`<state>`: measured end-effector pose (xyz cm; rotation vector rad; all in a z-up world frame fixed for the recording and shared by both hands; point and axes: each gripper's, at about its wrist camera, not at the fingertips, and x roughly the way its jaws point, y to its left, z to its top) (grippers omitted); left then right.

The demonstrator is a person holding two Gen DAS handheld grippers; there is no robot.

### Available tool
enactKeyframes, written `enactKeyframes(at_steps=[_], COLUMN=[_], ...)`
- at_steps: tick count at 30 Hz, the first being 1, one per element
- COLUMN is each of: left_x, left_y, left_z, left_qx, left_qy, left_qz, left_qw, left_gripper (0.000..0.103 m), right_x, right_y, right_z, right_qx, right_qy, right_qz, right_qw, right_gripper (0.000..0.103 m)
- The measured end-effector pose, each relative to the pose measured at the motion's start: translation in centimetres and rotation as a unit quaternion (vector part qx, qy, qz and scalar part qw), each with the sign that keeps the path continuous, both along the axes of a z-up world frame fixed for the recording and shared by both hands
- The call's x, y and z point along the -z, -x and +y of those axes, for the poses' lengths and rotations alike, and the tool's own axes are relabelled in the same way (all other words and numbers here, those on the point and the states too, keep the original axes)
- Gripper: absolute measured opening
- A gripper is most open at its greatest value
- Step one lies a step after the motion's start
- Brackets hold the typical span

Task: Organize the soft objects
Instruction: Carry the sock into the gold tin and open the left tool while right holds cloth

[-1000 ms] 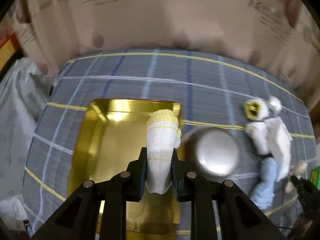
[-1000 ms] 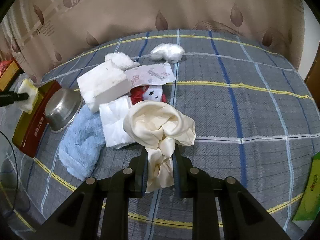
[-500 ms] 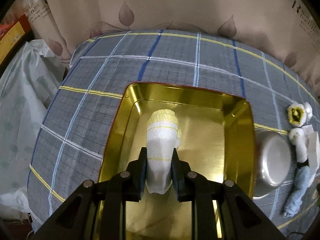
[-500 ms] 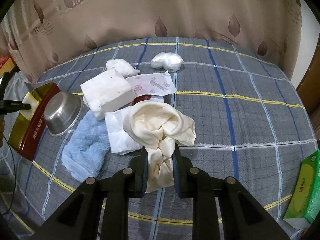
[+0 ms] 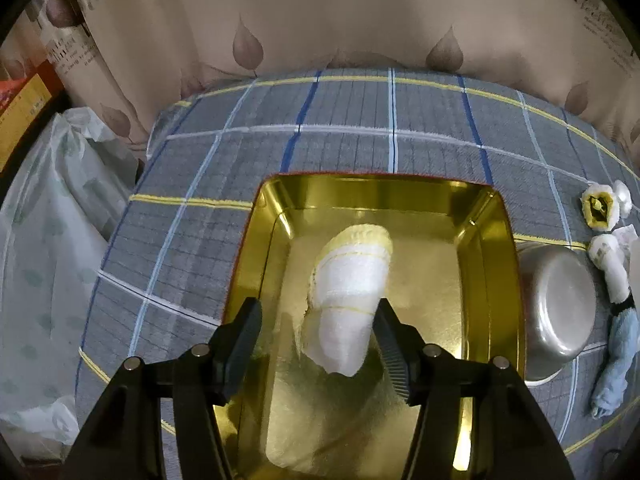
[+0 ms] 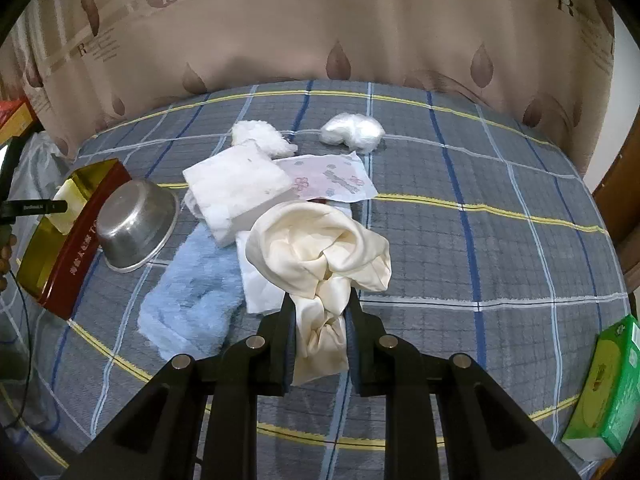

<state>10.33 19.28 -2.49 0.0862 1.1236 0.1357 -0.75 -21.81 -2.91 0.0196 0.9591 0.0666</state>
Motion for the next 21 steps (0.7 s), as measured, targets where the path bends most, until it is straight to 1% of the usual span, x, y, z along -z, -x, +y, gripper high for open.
enactKeyframes(at_steps=[8, 12, 21], left_x=[-1.4, -1.7, -2.5], left_y=[1.2, 1.9, 3.4], left_z=[-0.4, -0.5, 0.8], left_qx=[0.008, 0.009, -0.014], left_qy=[-0.001, 0.016, 0.031], left_qz=[-0.016, -0.019, -0.028], left_qw=[0.9998, 0.9997, 0.9990], left_gripper=[0.059, 0.059, 0.059], right_x=[-0.8, -1.2, -2.0], right_y=[-0.1, -0.3, -0.6], right_z=[1.5, 2.7, 5.1], right_qx=[-0.018, -0.032, -0.064], right_qy=[0.002, 0.001, -0.006], right_qz=[-0.008, -0.011, -0.015], right_qw=[1.000, 0.999, 0.998], right_gripper=[0.021, 0.021, 0.021])
